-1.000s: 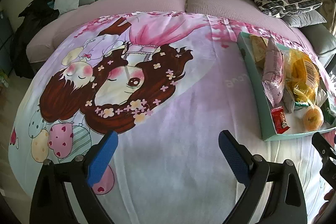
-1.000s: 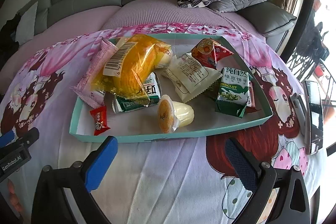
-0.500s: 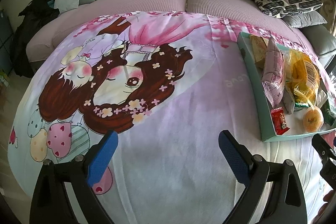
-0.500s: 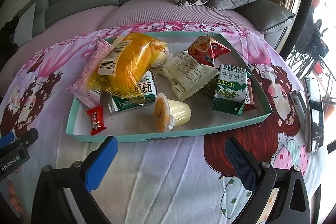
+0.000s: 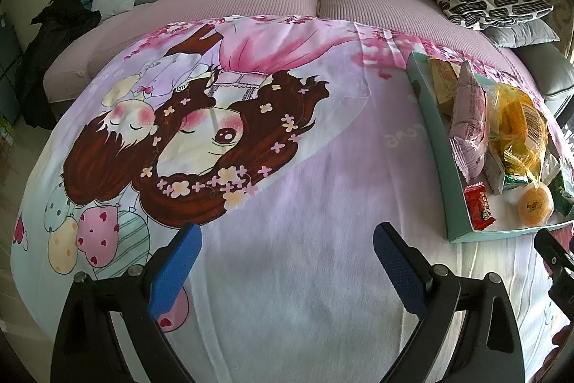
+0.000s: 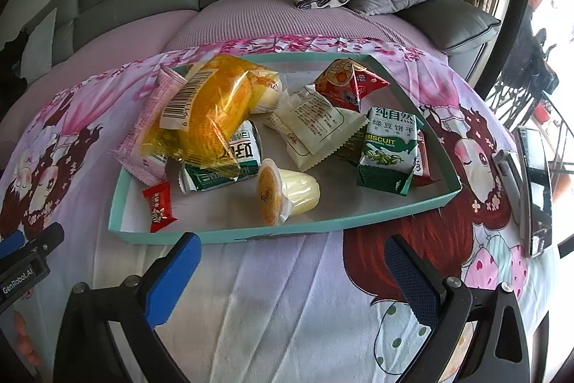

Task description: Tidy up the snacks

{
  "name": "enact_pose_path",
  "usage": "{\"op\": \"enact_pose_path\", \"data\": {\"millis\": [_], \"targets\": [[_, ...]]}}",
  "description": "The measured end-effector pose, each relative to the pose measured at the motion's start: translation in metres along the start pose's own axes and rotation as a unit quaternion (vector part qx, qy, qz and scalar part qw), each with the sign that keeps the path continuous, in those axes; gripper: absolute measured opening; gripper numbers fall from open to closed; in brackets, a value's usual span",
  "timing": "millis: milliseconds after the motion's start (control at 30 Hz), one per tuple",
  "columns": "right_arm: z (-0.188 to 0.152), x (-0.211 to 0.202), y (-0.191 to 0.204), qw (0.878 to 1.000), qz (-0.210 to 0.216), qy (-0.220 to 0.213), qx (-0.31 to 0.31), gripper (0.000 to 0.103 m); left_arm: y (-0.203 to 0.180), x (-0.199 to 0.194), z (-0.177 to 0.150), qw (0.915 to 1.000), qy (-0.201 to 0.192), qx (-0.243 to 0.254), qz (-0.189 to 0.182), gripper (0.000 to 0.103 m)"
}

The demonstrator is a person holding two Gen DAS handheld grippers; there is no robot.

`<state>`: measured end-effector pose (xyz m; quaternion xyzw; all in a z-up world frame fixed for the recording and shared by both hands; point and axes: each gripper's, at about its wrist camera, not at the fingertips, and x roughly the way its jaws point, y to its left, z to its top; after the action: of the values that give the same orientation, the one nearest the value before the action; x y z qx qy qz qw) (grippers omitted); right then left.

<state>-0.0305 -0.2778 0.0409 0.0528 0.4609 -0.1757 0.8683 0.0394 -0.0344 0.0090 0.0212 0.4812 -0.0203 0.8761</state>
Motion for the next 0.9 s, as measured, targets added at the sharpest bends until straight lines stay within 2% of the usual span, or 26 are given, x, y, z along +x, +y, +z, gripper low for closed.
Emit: {"op": "enact_pose_path", "data": {"millis": [900], "targets": [[-0.0006, 0.0015, -0.0016, 1.000, -0.003, 0.002, -0.001, 0.103, 0.0000, 0.0014, -0.0007, 1.0000, 0.003, 0.000, 0.000, 0.097]]}}
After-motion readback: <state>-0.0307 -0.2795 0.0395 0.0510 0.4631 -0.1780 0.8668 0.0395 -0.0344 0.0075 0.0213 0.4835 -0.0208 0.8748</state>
